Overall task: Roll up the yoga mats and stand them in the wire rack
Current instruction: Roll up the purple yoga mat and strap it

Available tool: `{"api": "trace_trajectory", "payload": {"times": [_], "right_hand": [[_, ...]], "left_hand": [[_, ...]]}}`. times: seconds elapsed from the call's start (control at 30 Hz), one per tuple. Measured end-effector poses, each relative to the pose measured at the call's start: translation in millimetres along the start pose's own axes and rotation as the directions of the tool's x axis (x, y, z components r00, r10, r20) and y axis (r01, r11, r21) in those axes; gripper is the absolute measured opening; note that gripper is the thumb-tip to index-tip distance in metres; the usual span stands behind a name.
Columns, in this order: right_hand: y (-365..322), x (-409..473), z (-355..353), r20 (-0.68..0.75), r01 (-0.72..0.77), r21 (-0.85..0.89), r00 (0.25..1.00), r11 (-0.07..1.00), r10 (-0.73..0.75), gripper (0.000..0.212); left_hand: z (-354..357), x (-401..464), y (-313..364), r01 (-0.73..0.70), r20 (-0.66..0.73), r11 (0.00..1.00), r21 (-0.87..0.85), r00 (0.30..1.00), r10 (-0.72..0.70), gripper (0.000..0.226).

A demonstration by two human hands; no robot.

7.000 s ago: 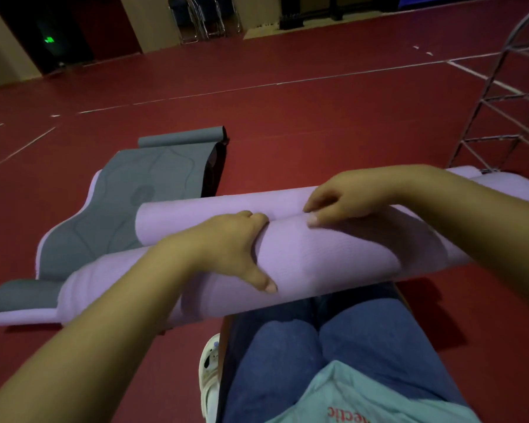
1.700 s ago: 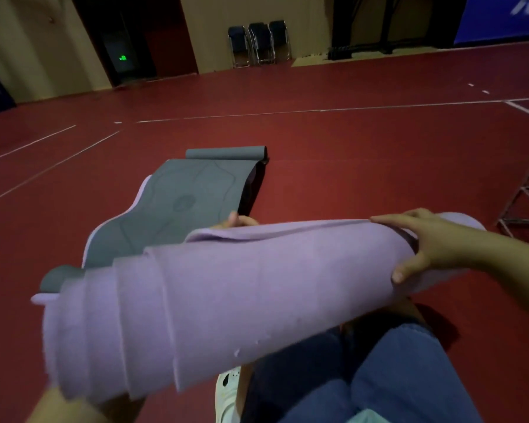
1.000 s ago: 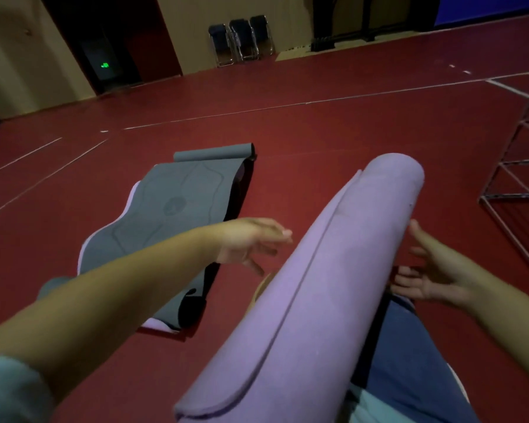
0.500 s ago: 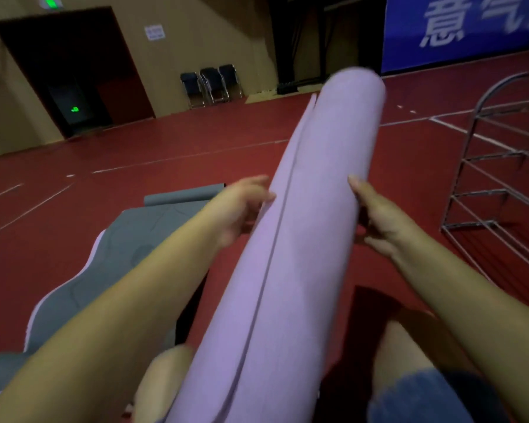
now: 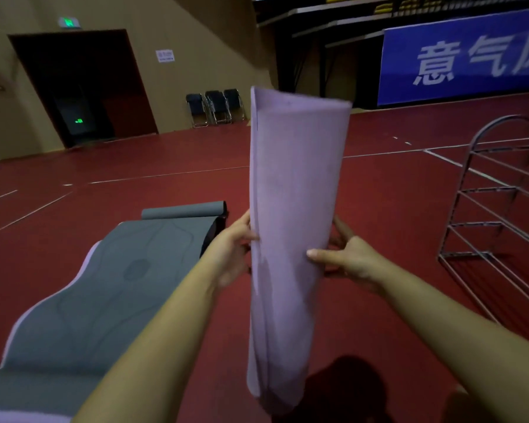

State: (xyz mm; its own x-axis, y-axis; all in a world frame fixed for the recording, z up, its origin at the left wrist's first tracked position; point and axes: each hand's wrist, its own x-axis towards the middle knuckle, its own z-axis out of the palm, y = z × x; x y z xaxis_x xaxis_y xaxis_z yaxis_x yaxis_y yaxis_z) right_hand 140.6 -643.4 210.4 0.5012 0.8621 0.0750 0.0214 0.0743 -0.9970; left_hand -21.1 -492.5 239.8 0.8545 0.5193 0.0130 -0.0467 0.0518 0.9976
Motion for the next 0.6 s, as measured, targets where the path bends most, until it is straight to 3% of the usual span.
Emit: {"api": "trace_trajectory", "payload": {"times": [0.1,0.2,0.3,0.37,0.47,0.53,0.6], "right_hand": [[21.7,-5.7,7.0,-0.002,-0.103,-0.001,0.995,0.995,0.103,0.069],[32.9,-6.1,13.9,0.014,-0.164,0.090,0.987,0.982,0.163,0.070],[17.5,-6.3,14.4,-0.007,-0.179,0.201,0.983,0.963,0.184,0.055],[-0.3,-3.9,11.8,-0.049,-0.131,0.275,0.988,0.953,0.150,0.056],[-34.7,-2.8,11.4,-0.111,-0.007,0.263,0.993,0.965,0.038,0.049],[-51.2,1.5,8.6,-0.094,0.011,0.239,0.996,0.971,0.012,0.052],[-65.7,8.9,8.1,-0.086,-0.039,0.205,0.995,0.978,0.058,0.062]], "left_hand": [[-4.8,-2.9,-21.0,0.067,-0.083,0.987,-0.149,0.993,-0.080,0.042],[-8.7,1.3,-32.7,0.145,-0.195,0.977,-0.158,0.965,-0.175,0.059],[-6.8,5.9,-24.8,0.225,-0.225,0.974,-0.002,0.949,-0.219,0.088],[-7.1,6.7,-19.5,0.168,-0.186,0.982,0.088,0.971,-0.149,0.083],[-3.6,7.2,-13.4,-0.028,-0.228,0.998,0.064,0.973,0.042,0.049],[-3.8,6.3,-17.3,-0.115,-0.285,0.990,0.084,0.949,0.134,0.047],[-7.6,4.9,-24.9,-0.209,-0.258,0.960,0.185,0.933,0.253,0.052]]}}
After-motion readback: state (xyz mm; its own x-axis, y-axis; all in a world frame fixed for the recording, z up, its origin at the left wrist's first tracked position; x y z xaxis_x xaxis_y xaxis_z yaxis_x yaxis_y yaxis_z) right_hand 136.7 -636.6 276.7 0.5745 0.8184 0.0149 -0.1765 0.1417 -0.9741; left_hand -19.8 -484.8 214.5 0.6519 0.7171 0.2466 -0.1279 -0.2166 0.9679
